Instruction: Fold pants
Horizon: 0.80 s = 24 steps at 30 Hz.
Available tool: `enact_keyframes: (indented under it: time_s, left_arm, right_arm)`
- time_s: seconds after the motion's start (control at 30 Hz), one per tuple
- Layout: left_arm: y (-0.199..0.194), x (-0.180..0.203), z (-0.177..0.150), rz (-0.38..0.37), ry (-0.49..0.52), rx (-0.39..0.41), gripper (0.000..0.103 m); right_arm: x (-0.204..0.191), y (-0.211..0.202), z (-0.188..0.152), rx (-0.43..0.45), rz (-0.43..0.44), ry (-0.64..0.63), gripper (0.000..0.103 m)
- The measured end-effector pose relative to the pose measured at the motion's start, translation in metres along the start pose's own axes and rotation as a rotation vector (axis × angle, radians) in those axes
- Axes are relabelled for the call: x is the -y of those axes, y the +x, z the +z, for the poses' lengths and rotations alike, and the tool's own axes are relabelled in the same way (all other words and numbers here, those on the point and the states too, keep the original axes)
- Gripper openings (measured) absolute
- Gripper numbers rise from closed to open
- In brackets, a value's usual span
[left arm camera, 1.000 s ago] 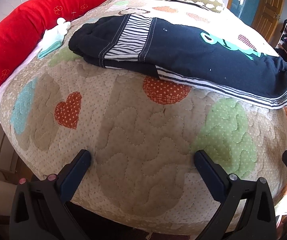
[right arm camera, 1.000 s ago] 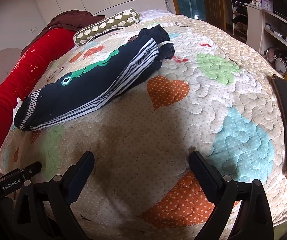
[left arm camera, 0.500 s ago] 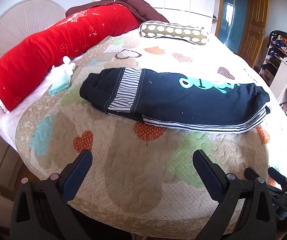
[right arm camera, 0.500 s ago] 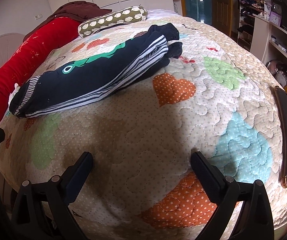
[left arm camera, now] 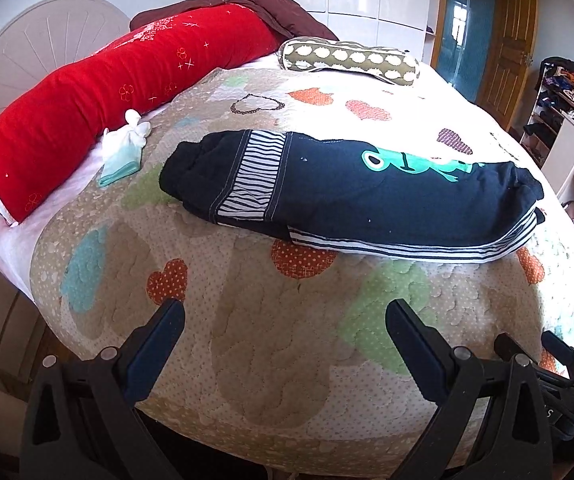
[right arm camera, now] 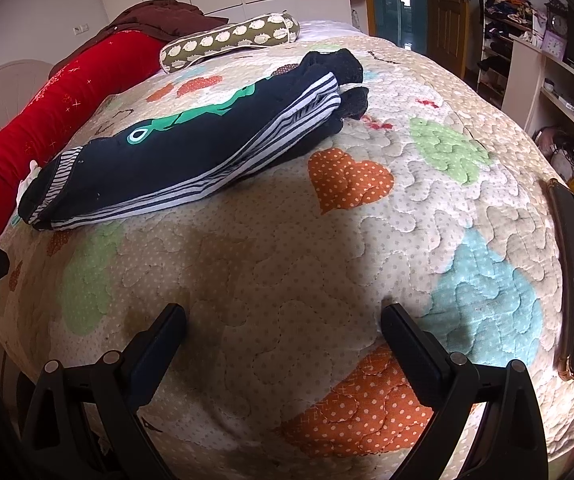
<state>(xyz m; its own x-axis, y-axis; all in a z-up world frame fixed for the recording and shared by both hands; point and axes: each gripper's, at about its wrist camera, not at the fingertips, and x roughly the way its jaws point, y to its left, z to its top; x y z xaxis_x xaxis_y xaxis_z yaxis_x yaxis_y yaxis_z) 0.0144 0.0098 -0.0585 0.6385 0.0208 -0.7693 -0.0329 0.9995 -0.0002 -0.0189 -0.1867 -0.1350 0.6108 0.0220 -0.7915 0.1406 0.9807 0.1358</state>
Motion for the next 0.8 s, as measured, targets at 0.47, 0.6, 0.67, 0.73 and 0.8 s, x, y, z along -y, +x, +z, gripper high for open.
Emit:
enact_keyframes:
  time_s: [0.47, 0.6, 0.67, 0.73, 0.8]
  left_arm:
    - [0.023, -0.106, 0.061, -0.136, -0.225, -0.046, 0.097]
    - [0.04, -0.134, 0.079, -0.177, -0.276, -0.08, 0.092]
    - [0.05, -0.141, 0.086, -0.23, -0.308, -0.115, 0.084]
    - [0.063, -0.142, 0.09, -0.281, -0.332, -0.152, 0.079]
    - [0.08, -0.14, 0.093, -0.317, -0.354, -0.205, 0.076]
  right_arm:
    - [0.019, -0.015, 0.048, 0.038, 0.15, 0.053, 0.061]
    - [0.028, -0.002, 0.063, 0.018, 0.241, 0.134, 0.061]
    - [0.03, 0.005, 0.068, 0.011, 0.275, 0.162, 0.061]
    - [0.032, 0.01, 0.073, 0.008, 0.301, 0.19, 0.061]
    - [0.034, 0.015, 0.077, 0.002, 0.312, 0.213, 0.061]
